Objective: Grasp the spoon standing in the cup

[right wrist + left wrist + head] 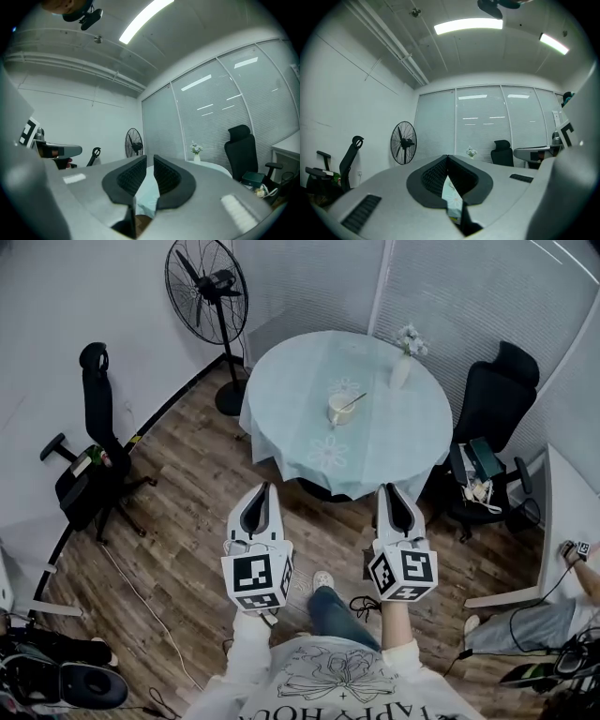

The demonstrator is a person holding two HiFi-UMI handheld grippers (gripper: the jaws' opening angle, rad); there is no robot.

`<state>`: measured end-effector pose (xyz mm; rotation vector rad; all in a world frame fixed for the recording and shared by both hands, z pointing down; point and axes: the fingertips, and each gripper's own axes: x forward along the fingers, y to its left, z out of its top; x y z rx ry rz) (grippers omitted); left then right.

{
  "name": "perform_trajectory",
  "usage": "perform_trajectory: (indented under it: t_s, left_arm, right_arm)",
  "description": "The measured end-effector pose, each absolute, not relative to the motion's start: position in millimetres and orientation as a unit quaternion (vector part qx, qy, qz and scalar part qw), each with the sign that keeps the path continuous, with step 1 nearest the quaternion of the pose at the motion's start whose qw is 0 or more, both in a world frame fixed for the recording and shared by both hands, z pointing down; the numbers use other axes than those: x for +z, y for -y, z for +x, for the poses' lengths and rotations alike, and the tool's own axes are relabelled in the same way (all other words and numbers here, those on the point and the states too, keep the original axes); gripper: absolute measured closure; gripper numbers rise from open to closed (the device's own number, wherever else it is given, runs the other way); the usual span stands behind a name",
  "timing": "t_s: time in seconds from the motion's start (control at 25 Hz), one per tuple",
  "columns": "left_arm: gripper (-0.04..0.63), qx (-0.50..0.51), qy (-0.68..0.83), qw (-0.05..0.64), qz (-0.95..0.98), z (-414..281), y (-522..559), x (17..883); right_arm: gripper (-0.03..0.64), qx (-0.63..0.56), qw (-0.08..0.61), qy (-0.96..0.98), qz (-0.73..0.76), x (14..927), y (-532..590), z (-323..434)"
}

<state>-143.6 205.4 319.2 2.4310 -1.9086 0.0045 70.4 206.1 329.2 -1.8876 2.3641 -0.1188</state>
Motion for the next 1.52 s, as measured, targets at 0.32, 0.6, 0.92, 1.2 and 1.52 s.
perform_trajectory:
  t_s: [0.32, 0.6, 0.92, 1.2, 1.52]
  left_arm:
    - [0.589, -0.002, 0.632, 0.021, 0.775, -120.2, -118.4, 308.3]
    - [0.589, -0.003, 0.641, 0.012, 0.767, -104.4, -59.4, 303.2]
    - [0.589, 0.008, 0.652, 0.021, 0.758, -95.6, -14.3, 316.7]
    - [0.589, 0.02, 0.648, 0.029, 0.761, -86.6, 17.4, 328.3]
    - [0.589, 0.022, 0.638, 0.037, 0.769, -85.3, 69.0, 339.6]
  right_arm:
    - [0.555, -0.038, 0.06, -0.789, -0.61, 317.2, -110.6, 97.0]
    - [0.538, -0.05, 0.067, -0.798, -0.596, 320.2, -41.6, 112.1]
    - [0.537, -0.064, 0.062, -0.802, -0.59, 332.6, 7.0, 123.8]
    - [0.537, -0.077, 0.055, -0.796, -0.597, 346.9, 35.4, 133.5]
    - [0.537, -0.082, 0.046, -0.786, -0.611, 358.4, 77.9, 138.7]
